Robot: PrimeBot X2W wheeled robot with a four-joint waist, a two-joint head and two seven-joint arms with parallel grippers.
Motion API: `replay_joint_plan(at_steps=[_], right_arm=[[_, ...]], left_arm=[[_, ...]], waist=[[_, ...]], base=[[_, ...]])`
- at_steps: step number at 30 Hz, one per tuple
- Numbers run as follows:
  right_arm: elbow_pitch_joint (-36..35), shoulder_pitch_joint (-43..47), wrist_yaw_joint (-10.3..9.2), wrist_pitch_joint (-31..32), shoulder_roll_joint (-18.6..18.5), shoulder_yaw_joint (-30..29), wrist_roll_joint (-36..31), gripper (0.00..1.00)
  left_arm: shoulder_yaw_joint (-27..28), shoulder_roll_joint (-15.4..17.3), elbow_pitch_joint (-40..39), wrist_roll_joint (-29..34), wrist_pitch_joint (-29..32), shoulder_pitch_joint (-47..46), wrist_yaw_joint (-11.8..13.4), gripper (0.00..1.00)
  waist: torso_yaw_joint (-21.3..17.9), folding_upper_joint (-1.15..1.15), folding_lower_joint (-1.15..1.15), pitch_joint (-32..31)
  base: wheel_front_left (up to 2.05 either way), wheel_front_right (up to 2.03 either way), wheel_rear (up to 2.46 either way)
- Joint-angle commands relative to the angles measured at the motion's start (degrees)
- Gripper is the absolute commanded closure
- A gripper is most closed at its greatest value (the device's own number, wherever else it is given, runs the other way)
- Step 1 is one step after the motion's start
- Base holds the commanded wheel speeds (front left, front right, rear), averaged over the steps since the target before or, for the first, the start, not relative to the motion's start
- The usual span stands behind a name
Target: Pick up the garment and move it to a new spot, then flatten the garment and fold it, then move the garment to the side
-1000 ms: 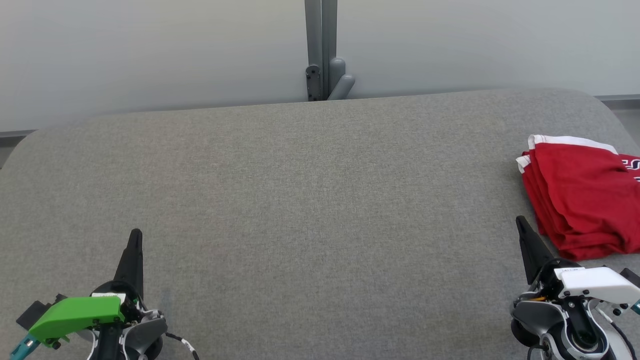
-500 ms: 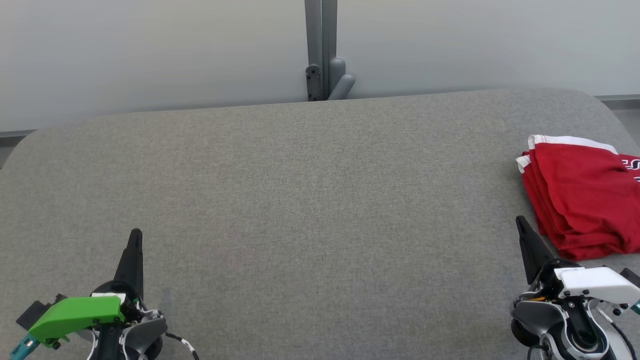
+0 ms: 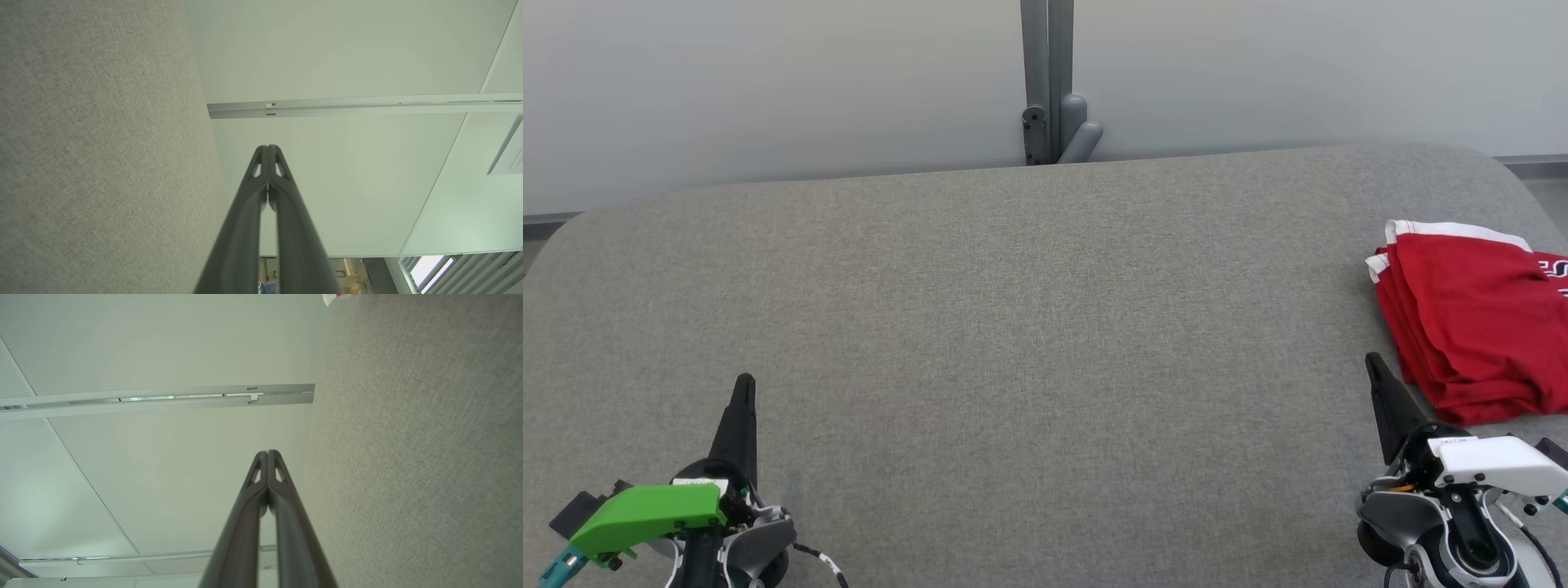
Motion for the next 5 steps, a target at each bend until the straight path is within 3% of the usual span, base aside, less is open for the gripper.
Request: replay_joint_plan(at_steps=[1,5], right_arm=[[-0.2,-0.4,0.02,0.1,-0.3,-0.1,0.4,1.00],[-0.2,-0.4,0.02,0.2,-0.3,-0.1,0.4,1.00]], left_arm=[[0.3,0.4,-0.2,-0.1,0.2,-0.9,-0.4,1.00],[0.3,0.4,-0.2,-0.1,0.2,-0.9,-0.4,1.00]], waist=[[0.0,0.00,0.00,0.0],[0.0,0.00,0.00,0.0]], base=[[0.00,0.00,0.00],[0.00,0.00,0.00]])
